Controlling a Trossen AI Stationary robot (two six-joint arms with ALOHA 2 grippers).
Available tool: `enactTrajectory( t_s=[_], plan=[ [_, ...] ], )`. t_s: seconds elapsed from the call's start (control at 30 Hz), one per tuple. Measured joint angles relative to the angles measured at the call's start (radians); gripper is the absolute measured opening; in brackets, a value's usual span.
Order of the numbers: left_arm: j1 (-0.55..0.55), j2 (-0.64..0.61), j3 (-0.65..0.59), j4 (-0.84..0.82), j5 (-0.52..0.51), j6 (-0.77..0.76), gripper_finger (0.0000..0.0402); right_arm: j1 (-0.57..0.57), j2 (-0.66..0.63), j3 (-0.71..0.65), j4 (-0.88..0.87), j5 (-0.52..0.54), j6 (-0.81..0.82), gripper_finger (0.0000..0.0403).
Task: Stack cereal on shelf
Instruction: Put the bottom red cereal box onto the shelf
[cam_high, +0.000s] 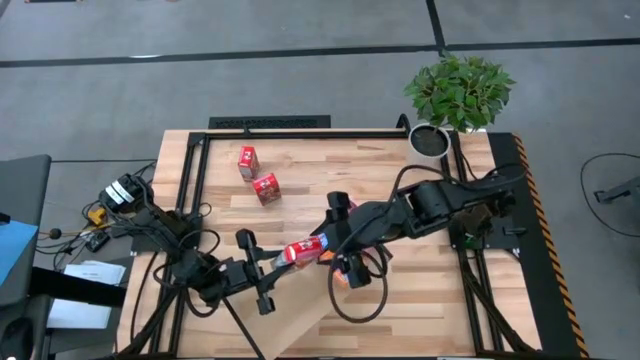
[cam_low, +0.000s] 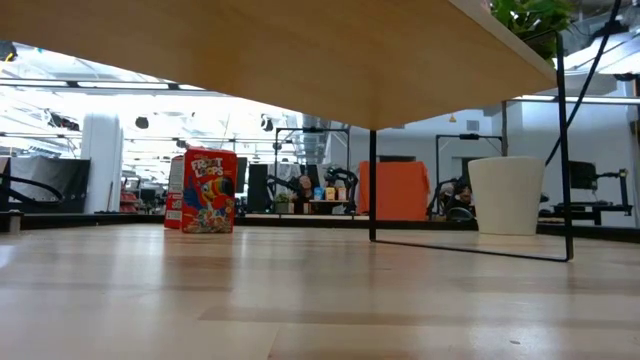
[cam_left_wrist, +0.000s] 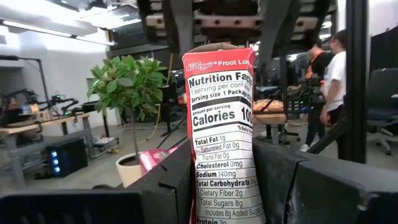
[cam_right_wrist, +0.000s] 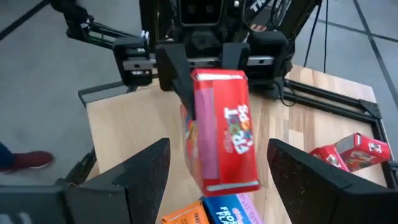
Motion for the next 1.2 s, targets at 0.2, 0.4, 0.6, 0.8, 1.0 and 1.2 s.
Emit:
enactTrajectory(
  t_s=[0.2,0.4,0.6,0.8,1.0,1.2],
  plan=[
    [0.0,0.0,0.0,-0.02,0.019,-0.023,0.0114,-0.021,0.0,0.0,-0.005,-0.086,0.004,0.0309],
    [0.001,0.0,0.0,-0.043,0.019,-0.034,0.0114,-0.041,0.0,0.0,-0.004,-0.081,0.004,0.0363],
    [0.003,0.0,0.0,-0.046,0.031,-0.037,0.0114,-0.044,0.023,0.002,0.009,-0.079,-0.012,0.038],
    [0.016,0.0,0.0,-0.045,0.026,-0.03,0.0114,-0.037,0.048,0.002,0.011,-0.09,-0.031,0.0373],
    [0.026,0.0,0.0,-0.045,0.026,-0.03,0.0114,-0.038,0.061,0.0,0.009,-0.081,-0.03,0.0362],
    [0.026,0.0,0.0,-0.044,0.035,-0.033,0.0114,-0.038,0.057,-0.001,-0.001,-0.078,-0.03,0.0326]
  ],
)
